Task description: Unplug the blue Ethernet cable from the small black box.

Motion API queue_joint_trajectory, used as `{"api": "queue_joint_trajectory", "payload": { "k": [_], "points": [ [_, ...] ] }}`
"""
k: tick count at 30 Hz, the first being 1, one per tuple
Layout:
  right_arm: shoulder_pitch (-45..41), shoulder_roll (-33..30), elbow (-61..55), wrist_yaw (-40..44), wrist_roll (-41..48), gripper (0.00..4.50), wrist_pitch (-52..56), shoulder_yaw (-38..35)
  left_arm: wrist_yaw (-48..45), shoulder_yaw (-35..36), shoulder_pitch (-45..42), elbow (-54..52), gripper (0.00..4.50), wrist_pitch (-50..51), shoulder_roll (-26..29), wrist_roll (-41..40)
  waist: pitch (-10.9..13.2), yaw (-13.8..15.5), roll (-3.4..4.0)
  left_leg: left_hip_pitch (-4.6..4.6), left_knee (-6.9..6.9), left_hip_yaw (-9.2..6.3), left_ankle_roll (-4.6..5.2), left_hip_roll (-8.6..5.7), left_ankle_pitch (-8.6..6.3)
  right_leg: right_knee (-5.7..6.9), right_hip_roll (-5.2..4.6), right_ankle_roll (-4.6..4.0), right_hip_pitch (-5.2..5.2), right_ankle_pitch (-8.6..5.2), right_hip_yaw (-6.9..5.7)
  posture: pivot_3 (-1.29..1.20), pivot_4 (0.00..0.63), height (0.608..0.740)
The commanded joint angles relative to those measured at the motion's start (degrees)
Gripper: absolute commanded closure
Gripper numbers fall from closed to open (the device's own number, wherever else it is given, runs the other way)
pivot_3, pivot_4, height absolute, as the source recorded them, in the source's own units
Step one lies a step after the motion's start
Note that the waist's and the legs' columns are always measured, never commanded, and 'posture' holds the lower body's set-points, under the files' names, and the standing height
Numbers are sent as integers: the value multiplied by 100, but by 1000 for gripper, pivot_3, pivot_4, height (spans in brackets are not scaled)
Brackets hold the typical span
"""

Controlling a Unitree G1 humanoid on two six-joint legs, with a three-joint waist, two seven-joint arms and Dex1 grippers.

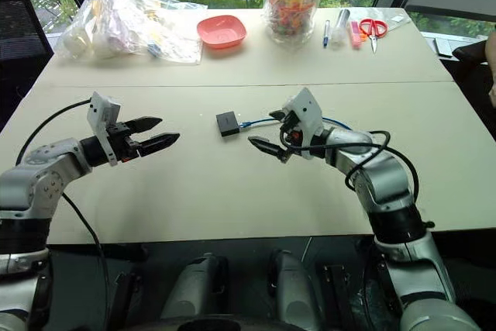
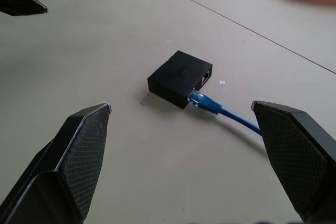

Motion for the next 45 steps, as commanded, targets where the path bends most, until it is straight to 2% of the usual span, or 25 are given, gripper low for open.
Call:
{"api": "queue_joint_trajectory", "payload": {
  "k": [1, 5, 14, 17, 23, 24, 28, 32, 35, 39, 42, 45],
  "points": [
    [-562, 115, 849, 449, -464, 0, -547, 377, -676, -54, -196, 75, 44, 82, 346, -61, 0, 3, 0, 0, -2, 0, 0, 1, 0, 2, 0, 0, -1, 0, 0, 0, 150, 740],
    [-1464, 363, 2469, 928, -1242, 0, -1229, 1020, -913, 10, -219, -104, 44, 279, 541, -170, 2, -60, 3, -2, -4, 5, 1, 1, 0, 2, -2, 7, -6, 4, 3, 0, 150, 740],
    [-3047, 1428, 6078, 1483, -2189, 0, -2671, 1233, -170, 425, 446, -975, 44, 473, -1, -425, 2, -134, 2, 1, -1, 4, 0, 0, 2, 34, -8, 15, -7, 18, 10, 0, 150, 740],
    [-3332, 1758, 6826, 1769, -2393, 883, -2888, 1218, 92, 523, 699, -1180, 0, 420, -197, -441, 1, -153, 1, 26, 0, 9, -4, -1, 4, 63, -7, 15, -4, 15, 17, 0, 150, 740],
    [-3528, 1918, 7347, 1787, -2601, 3960, -3258, 937, 214, 602, 775, -1216, 0, 367, -264, -422, 1, -137, 2, 40, 1, 1, -30, 13, 20, 80, 3, 20, 0, 9, 16, 0, 150, 740],
    [-3532, 1910, 7372, 1724, -2690, 4443, -3384, 941, 211, 588, 749, -1183, 0, 351, -263, -401, 1, -138, 2, 40, 2, 1, -30, 13, 21, 79, 2, 20, 1, 9, 16, 0, 150, 740],
    [-3478, 1696, 7169, 1310, -3145, 4443, -4266, 1098, 121, 483, 405, -706, 0, 120, -293, -241, 1, -133, 3, 39, 3, 2, -30, 13, 21, 79, 0, 20, -1, 10, 17, 0, 150, 740],
    [-3014, 1145, 6057, 644, -3766, 4443, -5576, 1353, 63, 504, -686, 830, 0, -87, -678, -228, 1, -32, 2, 30, 10, 3, -33, 1, 24, 81, -6, 20, 2, 9, 10, 0, 150, 740],
    [-2582, 831, 5080, 17, -4111, 4443, -6139, 1380, -267, 480, -1454, 1807, 0, 19, -928, -333, 1, -92, 0, 27, 11, 5, -31, -20, 24, 78, -16, 28, 2, 9, 15, 0, 150, 740],
    [-2017, 519, 3663, -628, -4334, 4443, -6260, 1157, -1101, 44, -2683, 3558, 0, -246, -1283, 92, 1, -108, -2, 23, 7, 15, -28, -28, 22, 78, -15, 36, -2, 4, 13, 0, 150, 740],
    [-1775, 386, 3059, -838, -4449, 4443, -6037, 1040, -1748, -311, -3482, 4798, 0, -655, -1615, 547, 1, -117, -2, 25, 8, 19, -28, -31, 23, 80, -14, 37, 0, 3, 13, 0, 150, 740],
    [-1648, 333, 2709, -922, -4494, 4443, -5791, 985, -1980, -403, -4033, 5740, 0, -1112, -1866, 913, 1, -145, -3, 29, 10, 21, -28, -31, 23, 80, -14, 37, 2, 3, 14, 0, 150, 740]
  ]
}}
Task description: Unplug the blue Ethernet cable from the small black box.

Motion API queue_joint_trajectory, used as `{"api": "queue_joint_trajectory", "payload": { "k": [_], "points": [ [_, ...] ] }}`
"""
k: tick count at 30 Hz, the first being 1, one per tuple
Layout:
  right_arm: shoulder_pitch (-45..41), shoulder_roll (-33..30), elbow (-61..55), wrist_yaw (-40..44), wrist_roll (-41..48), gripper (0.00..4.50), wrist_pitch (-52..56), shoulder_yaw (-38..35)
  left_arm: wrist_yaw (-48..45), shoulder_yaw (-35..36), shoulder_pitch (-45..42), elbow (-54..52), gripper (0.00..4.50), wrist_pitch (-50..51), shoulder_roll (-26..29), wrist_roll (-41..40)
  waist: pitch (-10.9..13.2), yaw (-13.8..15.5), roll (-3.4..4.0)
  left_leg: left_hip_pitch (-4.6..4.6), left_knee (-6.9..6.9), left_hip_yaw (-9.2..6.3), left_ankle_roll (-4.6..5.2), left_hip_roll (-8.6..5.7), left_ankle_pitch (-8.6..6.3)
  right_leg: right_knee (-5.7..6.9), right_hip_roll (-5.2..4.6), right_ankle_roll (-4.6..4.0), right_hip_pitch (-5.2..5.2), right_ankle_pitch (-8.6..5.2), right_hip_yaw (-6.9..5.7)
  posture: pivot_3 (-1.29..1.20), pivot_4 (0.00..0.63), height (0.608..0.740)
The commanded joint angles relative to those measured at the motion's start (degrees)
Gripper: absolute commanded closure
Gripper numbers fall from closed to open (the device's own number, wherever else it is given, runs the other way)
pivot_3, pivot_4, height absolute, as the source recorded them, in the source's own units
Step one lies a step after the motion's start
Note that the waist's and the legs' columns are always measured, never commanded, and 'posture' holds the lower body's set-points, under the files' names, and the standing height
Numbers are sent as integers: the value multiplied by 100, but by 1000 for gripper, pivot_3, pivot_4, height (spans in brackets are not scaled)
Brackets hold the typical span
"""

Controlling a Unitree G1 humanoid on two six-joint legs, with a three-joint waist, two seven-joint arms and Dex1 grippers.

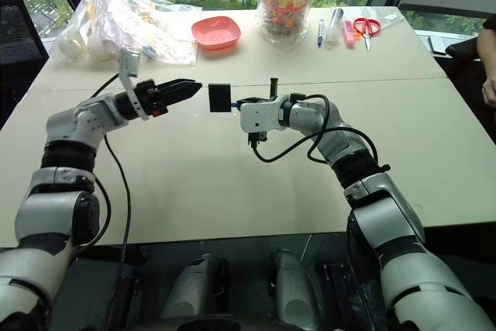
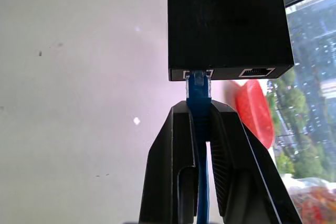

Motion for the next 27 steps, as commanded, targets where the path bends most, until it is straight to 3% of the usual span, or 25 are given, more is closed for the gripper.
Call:
{"api": "queue_joint_trajectory", "payload": {
  "k": [1, 5, 6, 7, 14, 17, 21, 22, 24, 27],
  "points": [
    [65, -99, -525, -177, -42, 4443, 237, -237, -297, -44, -534, 897, 0, -576, -134, 416, 0, -14, 0, 0, 0, -1, 0, 0, 0, 0, 1, 0, 0, 0, 0, 0, 150, 740],
    [204, -229, -829, -190, -150, 4443, 453, -279, -248, 146, -992, 1558, 0, -912, -425, 566, 1, 11, -2, -3, -2, -4, 1, 1, 0, 1, 2, -1, -3, -1, -1, 0, 150, 740],
    [253, -262, -919, -186, -152, 4500, 504, -290, -245, 222, -1071, 1657, 565, -932, -484, 554, 1, 13, -3, -5, -1, -4, 1, 1, 0, 0, 0, 0, -3, -1, -1, 0, 150, 740],
    [297, -287, -1001, -180, -147, 4500, 553, -302, -275, 270, -1129, 1724, 834, -942, -529, 556, 1, 16, -3, -5, -1, -4, 2, 0, -1, -1, -1, 0, -2, -1, -1, 0, 150, 740],
    [499, -376, -1382, -199, -199, 4500, 841, -332, -677, 287, -1196, 1825, 3849, -921, -659, 806, 2, 2, -3, -4, -1, -6, 3, 0, -2, 0, 0, 1, -2, -1, -1, 0, 150, 740],
    [579, -406, -1535, -133, -153, 4500, 979, -352, -767, 262, -1163, 1820, 3996, -941, -695, 909, 2, 9, -3, -4, -1, -8, 3, 0, -2, 0, 0, 1, -3, -1, -1, 0, 150, 740],
    [1015, -474, -2241, 158, 224, 2852, 1764, -688, -528, 416, -1113, 1862, 3996, -1024, -733, 923, 1, 47, -4, -5, 0, -10, 3, 0, -2, 0, -2, 1, -2, -1, -1, 0, 150, 740],
    [1218, -428, -2543, 220, 415, 2239, 2170, -859, -510, 487, -1109, 1863, 3996, -997, -735, 889, 1, 48, -4, -7, 0, -15, 3, -1, -2, -1, -2, 1, 0, -2, -3, 0, 150, 740],
    [1771, 99, -3491, 218, 1476, 1343, 3562, -1514, -489, 710, -1108, 1856, 3996, -849, -729, 739, -1, 50, -8, -10, 1, -17, 5, -2, -3, -3, -4, 1, 0, -2, -3, 0, 150, 740],
    [2252, 1301, -4844, -208, 3486, 1343, 5725, -2592, -828, 1054, -1124, 1764, 3996, -205, -698, 415, -1, 13, -8, -10, -1, -37, 8, 3, -5, 1, -2, -2, -3, -1, -4, 0, 150, 740]
  ]
}}
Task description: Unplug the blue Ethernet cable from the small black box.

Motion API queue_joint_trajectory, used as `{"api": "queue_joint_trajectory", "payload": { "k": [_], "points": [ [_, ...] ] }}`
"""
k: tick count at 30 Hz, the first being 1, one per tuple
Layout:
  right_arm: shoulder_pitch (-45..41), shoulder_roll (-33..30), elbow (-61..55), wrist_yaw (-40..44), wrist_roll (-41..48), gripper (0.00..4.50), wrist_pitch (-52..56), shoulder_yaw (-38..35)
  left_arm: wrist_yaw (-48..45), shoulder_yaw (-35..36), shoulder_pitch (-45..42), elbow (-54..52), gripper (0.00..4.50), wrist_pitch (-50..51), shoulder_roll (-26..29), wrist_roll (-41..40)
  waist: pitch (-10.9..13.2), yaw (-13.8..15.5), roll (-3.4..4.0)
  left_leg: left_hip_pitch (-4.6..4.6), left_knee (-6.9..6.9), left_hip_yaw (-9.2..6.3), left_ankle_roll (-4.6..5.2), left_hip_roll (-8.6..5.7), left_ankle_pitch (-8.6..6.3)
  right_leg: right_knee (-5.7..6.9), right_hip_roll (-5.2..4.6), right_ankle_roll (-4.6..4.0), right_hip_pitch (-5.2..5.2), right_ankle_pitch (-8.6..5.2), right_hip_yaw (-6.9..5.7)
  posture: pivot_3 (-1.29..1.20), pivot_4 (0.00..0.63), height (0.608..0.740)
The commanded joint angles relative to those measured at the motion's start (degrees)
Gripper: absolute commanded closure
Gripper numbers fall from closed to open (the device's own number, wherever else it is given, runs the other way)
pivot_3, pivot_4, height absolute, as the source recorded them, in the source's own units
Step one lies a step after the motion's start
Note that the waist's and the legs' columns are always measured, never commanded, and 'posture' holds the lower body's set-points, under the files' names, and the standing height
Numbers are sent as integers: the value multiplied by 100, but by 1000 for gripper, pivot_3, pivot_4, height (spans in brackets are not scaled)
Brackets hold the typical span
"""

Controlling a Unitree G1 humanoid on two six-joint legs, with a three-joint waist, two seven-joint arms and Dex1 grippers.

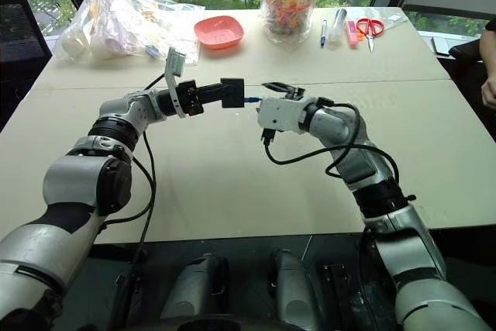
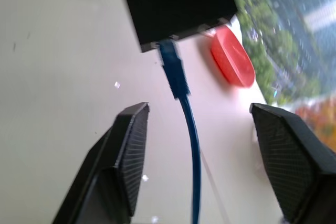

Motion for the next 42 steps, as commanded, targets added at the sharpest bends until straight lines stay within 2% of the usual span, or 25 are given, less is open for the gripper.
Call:
{"api": "queue_joint_trajectory", "payload": {
  "k": [1, 2, 5, 7, 10, 17, 36, 37, 39, 41, 42],
  "points": [
    [179, 1145, -1594, -561, 2428, 1343, 2303, -1217, -501, 415, -124, -260, 3996, 790, 28, -488, 0, -27, 0, 3, 0, 0, 0, 2, 0, 4, 2, -9, 0, 6, 1, 0, 150, 740],
    [298, 1480, -1920, -723, 3134, 1343, 2796, -1480, -640, 450, -105, -369, 3996, 1065, 28, -580, 0, -26, 1, 2, 1, -1, 0, 6, 0, 7, 5, -19, -1, 12, 1, 0, 150, 740],
    [498, 2210, -2427, -1272, 4526, 1343, 3614, -1936, -856, 524, -22, -716, 3996, 1777, 55, -810, 0, -5, 2, 6, 8, -11, -2, 28, 1, 9, 9, -18, 5, 11, -4, 0, 150, 740],
    [512, 2531, -2491, -1707, 5019, 1343, 3768, -2110, -882, 530, 67, -970, 3996, 2097, 75, -912, 0, -7, 2, 10, 8, -11, -2, 30, 1, 6, 8, -8, 10, 5, -4, 0, 150, 740],
    [527, 2695, -2487, -2154, 5413, 1343, 3797, -2163, -789, 569, 190, -1301, 3996, 2442, 98, -1061, 0, -4, 4, 9, 8, -10, -2, 30, 1, 5, 5, -10, 9, 6, -3, 0, 150, 740],
    [657, 2718, -2270, -2454, 5762, 1343, 3422, -1917, -619, 532, 463, -2175, 3996, 3143, 74, -1383, 0, -8, 4, 3, 4, -7, -1, 28, 0, 0, 7, -10, 4, 5, -1, 0, 150, 740],
    [522, 2362, -1754, -2490, 6019, 1343, 2903, -1394, -278, 442, 979, -3083, 3996, 3497, -68, -1794, 0, -7, 4, 5, 4, -7, -1, 28, 0, -2, 9, -8, 5, 4, 0, 0, 150, 740],
    [526, 2374, -1733, -2491, 6019, 1850, 2879, -1371, -275, 435, 985, -3096, 3996, 3501, -73, -1802, 0, -7, 3, 5, 4, -7, -1, 28, 0, -2, 9, -8, 4, 4, 0, 0, 150, 740],
    [526, 2396, -1698, -2491, 6042, 2580, 2832, -1340, -272, 420, 996, -3120, 3996, 3505, -85, -1813, 0, -7, 3, 5, 4, -7, -1, 28, 0, -2, 8, -8, 5, 4, 0, 0, 150, 740],
    [517, 2462, -1665, -2516, 6163, 3643, 2759, -1362, -264, 412, 1001, -3124, 3996, 3503, -88, -1825, 0, -7, 3, 5, 4, -7, -1, 28, 0, -3, 9, -8, 5, 4, 0, 0, 150, 740],
    [507, 2525, -1649, -2539, 6307, 4019, 2715, -1406, -259, 407, 1005, -3121, 3996, 3501, -86, -1831, 0, -7, 3, 5, 4, -8, -1, 28, 0, -3, 9, -8, 5, 4, 0, 0, 150, 740]
  ]
}}
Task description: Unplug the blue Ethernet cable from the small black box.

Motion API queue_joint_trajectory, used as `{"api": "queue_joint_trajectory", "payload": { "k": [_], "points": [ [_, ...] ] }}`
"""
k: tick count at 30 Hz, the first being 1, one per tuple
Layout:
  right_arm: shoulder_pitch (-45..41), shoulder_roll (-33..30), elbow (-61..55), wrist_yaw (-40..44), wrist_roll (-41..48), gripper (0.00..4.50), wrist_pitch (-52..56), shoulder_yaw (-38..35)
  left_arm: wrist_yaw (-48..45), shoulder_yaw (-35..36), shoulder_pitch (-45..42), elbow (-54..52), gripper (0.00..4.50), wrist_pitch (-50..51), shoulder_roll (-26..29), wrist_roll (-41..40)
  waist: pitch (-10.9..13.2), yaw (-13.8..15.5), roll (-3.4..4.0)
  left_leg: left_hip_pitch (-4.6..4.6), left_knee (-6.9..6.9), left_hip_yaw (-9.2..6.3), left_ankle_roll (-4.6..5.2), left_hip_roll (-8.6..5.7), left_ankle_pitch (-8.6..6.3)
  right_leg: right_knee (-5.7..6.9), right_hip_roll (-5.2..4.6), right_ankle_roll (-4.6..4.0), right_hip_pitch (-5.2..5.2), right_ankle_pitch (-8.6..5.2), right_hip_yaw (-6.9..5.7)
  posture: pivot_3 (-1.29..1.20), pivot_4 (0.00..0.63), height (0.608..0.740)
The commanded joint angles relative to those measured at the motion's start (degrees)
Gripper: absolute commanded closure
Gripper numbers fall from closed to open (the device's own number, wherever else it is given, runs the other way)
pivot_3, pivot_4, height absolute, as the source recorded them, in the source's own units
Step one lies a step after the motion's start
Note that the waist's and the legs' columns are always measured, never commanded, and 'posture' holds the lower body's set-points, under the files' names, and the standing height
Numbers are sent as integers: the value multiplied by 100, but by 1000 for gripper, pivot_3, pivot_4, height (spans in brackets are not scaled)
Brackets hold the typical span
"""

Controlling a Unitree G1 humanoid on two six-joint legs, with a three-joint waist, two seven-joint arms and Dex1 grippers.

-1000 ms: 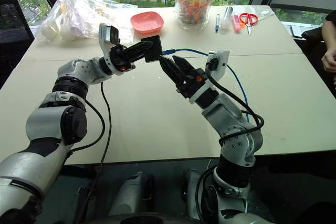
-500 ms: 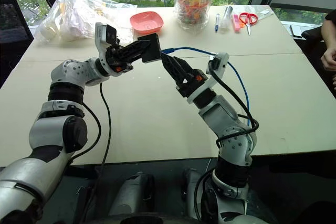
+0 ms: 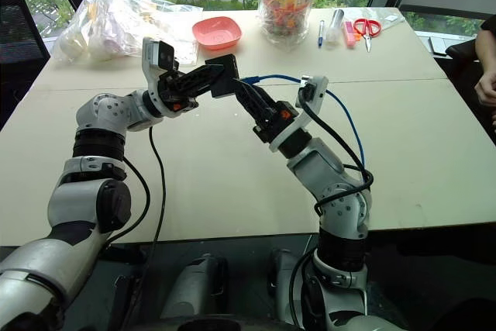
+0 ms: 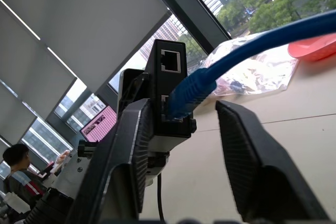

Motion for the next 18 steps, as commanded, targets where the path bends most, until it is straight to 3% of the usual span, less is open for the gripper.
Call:
{"api": "queue_joint_trajectory", "payload": {
  "k": [1, 6, 13, 17, 18],
  "points": [
    [-114, 142, 0, -64, 421, 4406, -194, -62, -47, -39, -8, -212, 3996, 23, 0, -198, 0, 0, 0, 0, 0, 0, 0, 0, 0, 0, 0, 0, 0, 0, 0, 0, 150, 740],
    [-60, 279, 21, -200, 1049, 4464, -294, -212, 4, -64, 18, -195, 3996, -15, 14, -249, 0, 0, 0, 0, 0, 0, 0, 1, 0, -1, 0, 0, 0, 0, 0, 0, 150, 740],
    [-27, 35, 165, -540, 1083, 4464, -486, -416, 80, -50, 40, -128, 3996, -203, 181, -188, 0, 2, 0, 0, 0, 0, 0, 1, 0, -1, 0, 0, 0, 0, 0, 0, 150, 740],
    [-182, -830, 247, -561, 735, 4464, -522, -711, 46, -6, 72, 80, 3996, -346, 581, -118, 1, -5, 1, -1, 0, 2, 0, 0, 0, -2, -2, 0, -1, 0, 0, 0, 150, 740],
    [-394, -1370, 386, -532, 622, 4464, -500, -937, 37, 12, 95, 195, 3996, -470, 776, -52, 1, -4, 1, -1, 0, 3, 0, 0, 0, -4, -2, 0, -1, 0, 1, 0, 150, 740]
  ]
}}
